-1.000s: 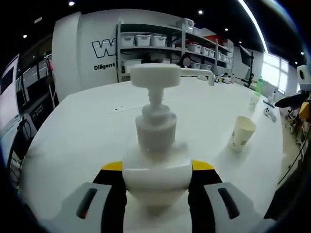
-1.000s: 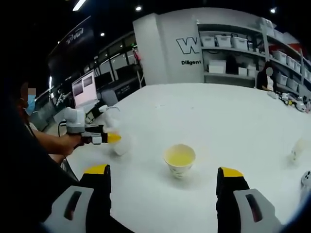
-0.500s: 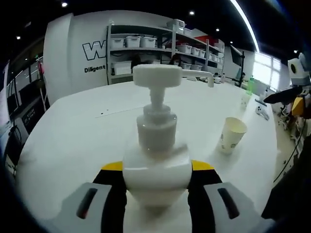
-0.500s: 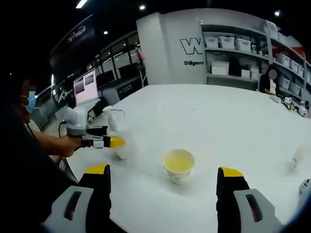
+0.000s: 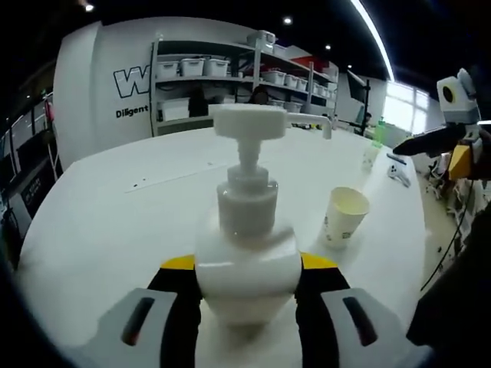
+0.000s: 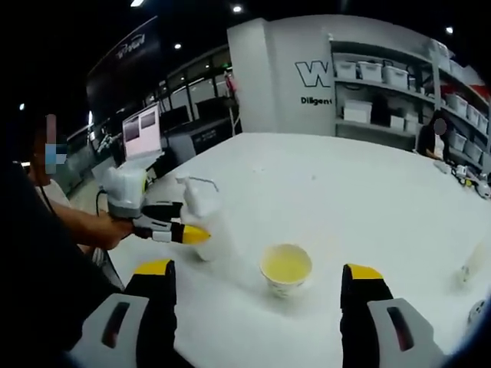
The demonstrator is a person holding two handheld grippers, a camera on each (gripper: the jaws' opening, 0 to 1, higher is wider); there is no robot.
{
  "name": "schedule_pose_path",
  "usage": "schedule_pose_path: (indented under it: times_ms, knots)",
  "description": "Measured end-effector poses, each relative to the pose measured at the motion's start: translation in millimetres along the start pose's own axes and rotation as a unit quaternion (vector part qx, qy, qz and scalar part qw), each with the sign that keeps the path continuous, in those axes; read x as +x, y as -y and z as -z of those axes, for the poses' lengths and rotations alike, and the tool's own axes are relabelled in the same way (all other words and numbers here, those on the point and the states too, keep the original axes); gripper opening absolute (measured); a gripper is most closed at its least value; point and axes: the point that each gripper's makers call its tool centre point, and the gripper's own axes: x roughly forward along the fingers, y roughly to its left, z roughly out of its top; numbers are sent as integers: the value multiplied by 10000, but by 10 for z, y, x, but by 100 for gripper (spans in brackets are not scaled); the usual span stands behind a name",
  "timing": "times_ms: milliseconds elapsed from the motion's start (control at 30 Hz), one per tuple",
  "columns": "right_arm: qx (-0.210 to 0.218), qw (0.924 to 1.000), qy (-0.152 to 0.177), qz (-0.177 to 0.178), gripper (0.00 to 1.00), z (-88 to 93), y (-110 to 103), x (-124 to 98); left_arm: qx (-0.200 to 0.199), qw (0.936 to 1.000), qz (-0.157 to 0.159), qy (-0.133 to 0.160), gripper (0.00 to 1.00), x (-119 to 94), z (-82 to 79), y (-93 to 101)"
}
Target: Hold the bottle steady, press the pump all the way down and release, and repeat the specified number of times to dispense into the cup
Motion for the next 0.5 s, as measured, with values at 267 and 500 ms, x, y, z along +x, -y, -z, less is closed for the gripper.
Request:
schedule_pose_path:
  times_ms: [267,500]
  knots:
    - [-107,9999,23,26,88,-80,38,9,129,9996,248,-18,45,64,-28,133]
    - [-226,9997,9,3,88,-136,44,37,200,9990,402,-43,45,96,-36,211]
